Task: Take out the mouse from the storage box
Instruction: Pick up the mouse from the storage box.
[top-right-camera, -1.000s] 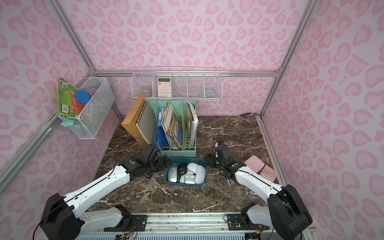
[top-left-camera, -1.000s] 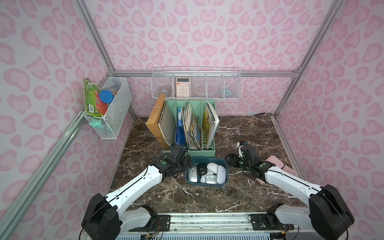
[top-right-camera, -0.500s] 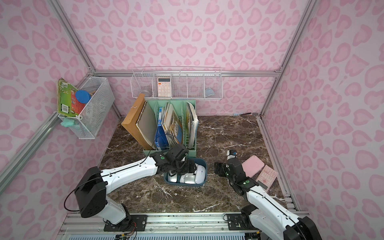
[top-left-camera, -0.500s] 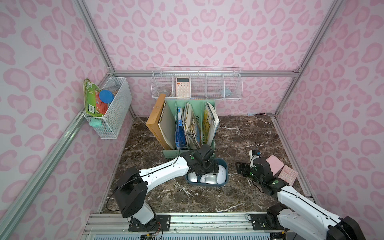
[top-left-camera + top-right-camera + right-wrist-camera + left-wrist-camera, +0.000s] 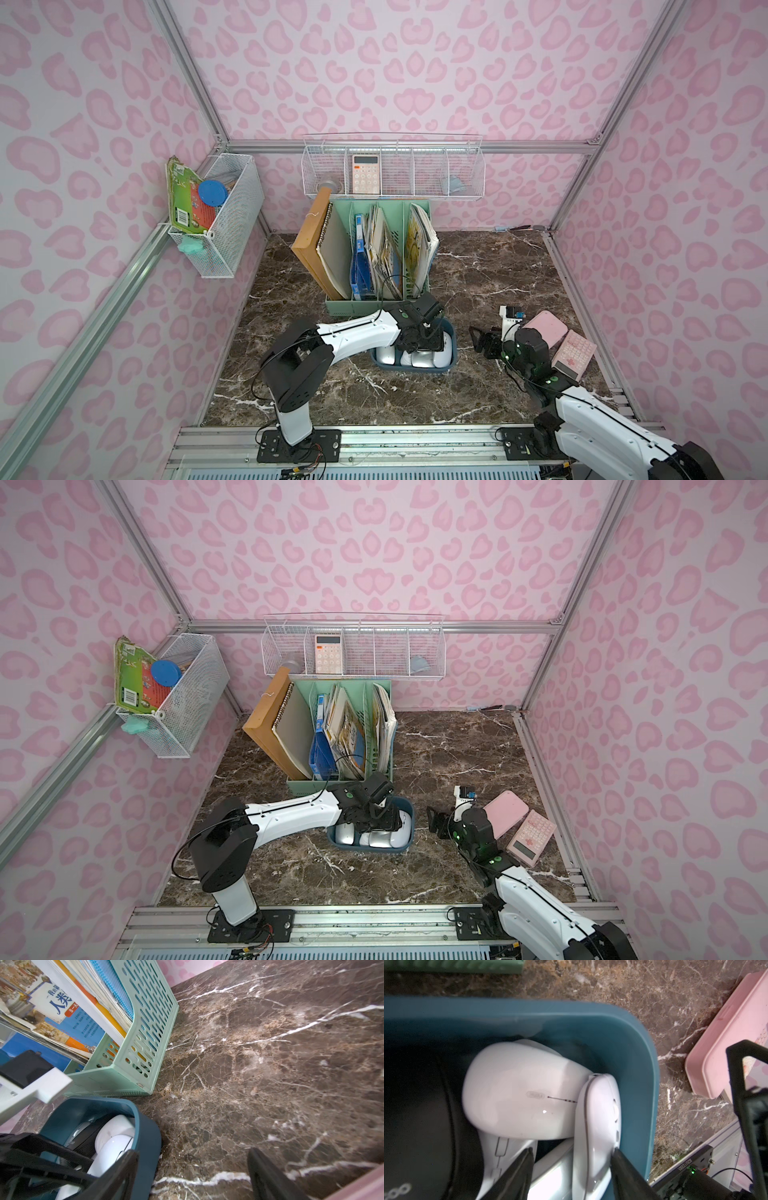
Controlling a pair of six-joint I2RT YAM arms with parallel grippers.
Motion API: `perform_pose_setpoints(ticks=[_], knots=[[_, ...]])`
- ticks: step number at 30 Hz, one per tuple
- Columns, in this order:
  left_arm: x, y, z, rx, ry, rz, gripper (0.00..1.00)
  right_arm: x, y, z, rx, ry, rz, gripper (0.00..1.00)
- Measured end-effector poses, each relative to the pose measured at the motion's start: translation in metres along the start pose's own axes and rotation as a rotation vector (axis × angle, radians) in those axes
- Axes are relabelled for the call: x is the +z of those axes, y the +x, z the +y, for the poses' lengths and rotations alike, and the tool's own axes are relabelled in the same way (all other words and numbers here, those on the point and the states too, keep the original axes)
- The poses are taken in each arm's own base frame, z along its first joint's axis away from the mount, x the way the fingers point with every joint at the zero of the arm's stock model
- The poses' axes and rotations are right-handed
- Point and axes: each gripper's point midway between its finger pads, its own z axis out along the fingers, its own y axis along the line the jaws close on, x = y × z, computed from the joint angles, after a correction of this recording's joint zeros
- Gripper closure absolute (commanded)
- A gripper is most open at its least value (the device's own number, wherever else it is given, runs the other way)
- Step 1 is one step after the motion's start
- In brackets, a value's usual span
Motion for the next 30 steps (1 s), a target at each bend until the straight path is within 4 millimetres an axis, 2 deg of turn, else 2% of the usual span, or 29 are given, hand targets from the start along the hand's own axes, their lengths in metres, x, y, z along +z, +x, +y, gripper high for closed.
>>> perform_pose_setpoints(ticks=[8,14,19,26,30], knots=[[0.013,-0.002,-0.011,0.004,0.031,0.018,0.55,0.003,-0.004,0.006,-0.011,-0.029,-0.007,0.14],[0.021,-0.007,-0.02,0.006,0.067,0.014,0.58,0.002,-0.007,0.008,-0.012,-0.035,-0.015,0.14],[0.026,-0.007,-0.023,0.006,0.074,0.015,0.66,-0.001,-0.014,0.009,-0.016,-0.033,-0.046,0.14],[0.025,-0.006,-0.023,-0.002,0.08,0.01,0.73,-0.001,-0.016,0.006,-0.018,-0.016,-0.057,0.14],[0.018,-0.006,-0.021,-0.003,0.078,-0.004,0.74,-0.001,-0.016,0.005,-0.018,-0.008,-0.057,0.14]])
